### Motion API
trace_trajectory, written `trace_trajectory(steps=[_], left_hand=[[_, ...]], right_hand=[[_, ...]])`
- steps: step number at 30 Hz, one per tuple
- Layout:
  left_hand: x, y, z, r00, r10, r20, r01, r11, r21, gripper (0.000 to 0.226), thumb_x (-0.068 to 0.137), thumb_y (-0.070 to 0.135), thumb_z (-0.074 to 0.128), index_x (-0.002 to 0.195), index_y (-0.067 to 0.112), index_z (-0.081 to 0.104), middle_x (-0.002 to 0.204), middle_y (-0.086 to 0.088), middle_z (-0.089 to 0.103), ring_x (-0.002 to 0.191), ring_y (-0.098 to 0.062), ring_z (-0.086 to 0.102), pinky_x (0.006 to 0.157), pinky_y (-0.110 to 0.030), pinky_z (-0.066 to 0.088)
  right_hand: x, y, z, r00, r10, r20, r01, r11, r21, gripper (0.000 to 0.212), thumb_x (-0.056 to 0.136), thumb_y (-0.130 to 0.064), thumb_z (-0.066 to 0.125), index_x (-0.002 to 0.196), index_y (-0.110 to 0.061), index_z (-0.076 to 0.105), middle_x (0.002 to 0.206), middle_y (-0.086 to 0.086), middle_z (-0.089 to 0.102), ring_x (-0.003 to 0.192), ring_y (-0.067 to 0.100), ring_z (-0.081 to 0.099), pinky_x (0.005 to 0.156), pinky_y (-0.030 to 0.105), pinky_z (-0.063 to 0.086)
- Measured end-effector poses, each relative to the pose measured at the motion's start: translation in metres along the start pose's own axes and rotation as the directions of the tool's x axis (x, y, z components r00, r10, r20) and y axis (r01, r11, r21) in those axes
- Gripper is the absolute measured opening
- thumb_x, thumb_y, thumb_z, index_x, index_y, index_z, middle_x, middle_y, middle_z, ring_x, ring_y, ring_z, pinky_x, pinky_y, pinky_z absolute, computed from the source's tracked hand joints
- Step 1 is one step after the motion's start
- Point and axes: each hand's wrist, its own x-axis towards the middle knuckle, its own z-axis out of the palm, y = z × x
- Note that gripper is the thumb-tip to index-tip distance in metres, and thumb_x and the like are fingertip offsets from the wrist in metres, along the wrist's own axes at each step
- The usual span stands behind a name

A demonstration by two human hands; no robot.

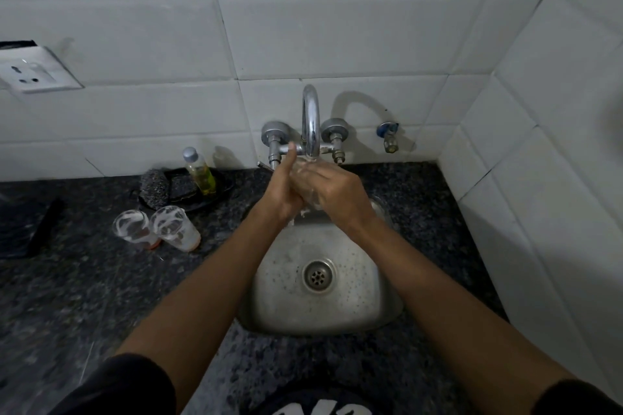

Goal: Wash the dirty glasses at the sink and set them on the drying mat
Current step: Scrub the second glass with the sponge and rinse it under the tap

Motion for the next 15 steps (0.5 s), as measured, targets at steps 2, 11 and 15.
trace_trajectory(steps=[2, 11, 15], left_hand=[[0.001, 0.001, -0.001, 0.998, 0.044, -0.042, -0.043, 0.998, 0.036, 0.047, 0.106, 0.049, 0.054, 0.096, 0.010, 0.078, 0.088, -0.007, 0.074, 0.081, -0.020, 0.073, 0.070, -0.032, 0.060], [0.003, -0.002, -0.013, 1.000, 0.000, 0.006, -0.001, 0.996, 0.084, 0.058, 0.105, 0.056, 0.052, 0.125, 0.005, 0.068, 0.105, -0.011, 0.075, 0.096, -0.026, 0.073, 0.082, -0.041, 0.060], [0.012, -0.002, -0.021, 0.966, 0.110, -0.232, -0.070, 0.982, 0.174, 0.090, 0.065, 0.055, 0.094, 0.131, -0.002, 0.069, 0.126, -0.020, 0.073, 0.108, -0.033, 0.073, 0.091, -0.045, 0.058]], right_hand=[[-0.003, -0.002, 0.001, 0.996, 0.074, -0.041, -0.071, 0.995, 0.071, 0.029, 0.094, -0.014, 0.074, 0.119, 0.001, 0.075, 0.120, 0.016, 0.075, 0.114, 0.023, 0.072, 0.104, 0.030, 0.055], [0.000, -0.001, -0.002, 0.996, 0.054, -0.067, -0.055, 0.998, -0.008, 0.035, 0.080, 0.002, 0.084, 0.114, 0.004, 0.075, 0.113, 0.019, 0.076, 0.105, 0.029, 0.074, 0.102, 0.027, 0.053], [-0.002, 0.002, 0.004, 0.971, 0.219, -0.093, -0.210, 0.973, 0.098, 0.031, 0.089, -0.015, 0.078, 0.116, -0.001, 0.076, 0.114, 0.015, 0.077, 0.104, 0.024, 0.074, 0.096, 0.024, 0.056]])
